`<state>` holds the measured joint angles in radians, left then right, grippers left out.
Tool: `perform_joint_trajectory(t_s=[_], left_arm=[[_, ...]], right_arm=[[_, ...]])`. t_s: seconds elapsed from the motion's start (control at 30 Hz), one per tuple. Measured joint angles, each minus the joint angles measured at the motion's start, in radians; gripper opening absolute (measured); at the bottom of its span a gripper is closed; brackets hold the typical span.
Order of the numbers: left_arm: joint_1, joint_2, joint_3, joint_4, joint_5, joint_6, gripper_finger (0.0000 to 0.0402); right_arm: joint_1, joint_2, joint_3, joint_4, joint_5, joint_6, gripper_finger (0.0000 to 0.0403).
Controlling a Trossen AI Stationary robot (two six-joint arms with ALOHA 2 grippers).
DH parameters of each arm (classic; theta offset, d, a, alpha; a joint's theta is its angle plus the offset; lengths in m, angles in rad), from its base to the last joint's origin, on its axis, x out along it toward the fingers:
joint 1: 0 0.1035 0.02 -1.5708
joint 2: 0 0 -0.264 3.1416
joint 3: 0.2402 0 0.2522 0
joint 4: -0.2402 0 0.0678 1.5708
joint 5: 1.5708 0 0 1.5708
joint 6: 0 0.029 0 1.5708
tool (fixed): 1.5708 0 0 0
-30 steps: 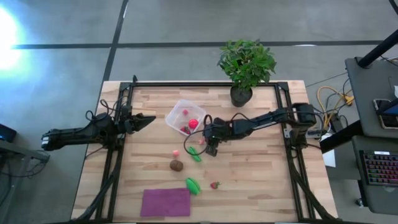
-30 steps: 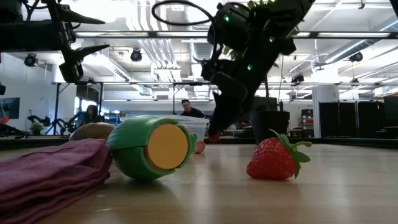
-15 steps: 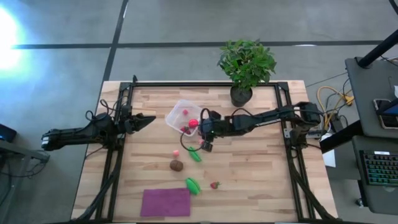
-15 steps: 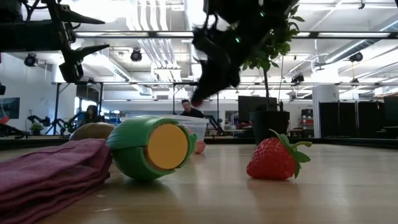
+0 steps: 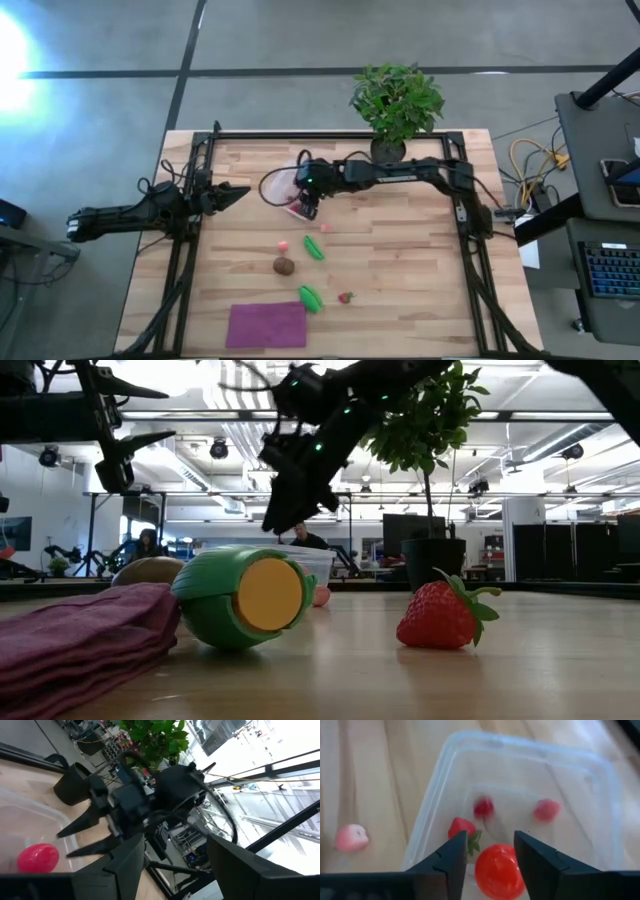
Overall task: Pick and placing Produce into tupperware
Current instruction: Put the top peach into the transparent bin
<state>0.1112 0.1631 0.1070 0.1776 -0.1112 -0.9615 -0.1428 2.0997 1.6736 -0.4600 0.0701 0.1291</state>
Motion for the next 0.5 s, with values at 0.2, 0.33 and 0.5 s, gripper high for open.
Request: perform_joint_trajectory(t_s=[0.2, 0.33, 0.5], left_arm=[[0.0, -0.001, 0.0, -0.002, 0.0, 0.0, 0.0201], [0.0, 0.0, 0.0, -0.002, 0.0, 0.0, 0.0201], [0.0, 0.0, 0.0, -0.002, 0.0, 0.0, 0.0201]], right_arm=[[0.011, 0.061, 0.135, -0.178, -0.006, -0.021, 0.0203], [0.06, 0.014, 0.087, -0.33, -0.007, -0.113, 0.0212], [0.129, -0.078, -0.113, -0.235, -0.004, -0.091, 0.021]])
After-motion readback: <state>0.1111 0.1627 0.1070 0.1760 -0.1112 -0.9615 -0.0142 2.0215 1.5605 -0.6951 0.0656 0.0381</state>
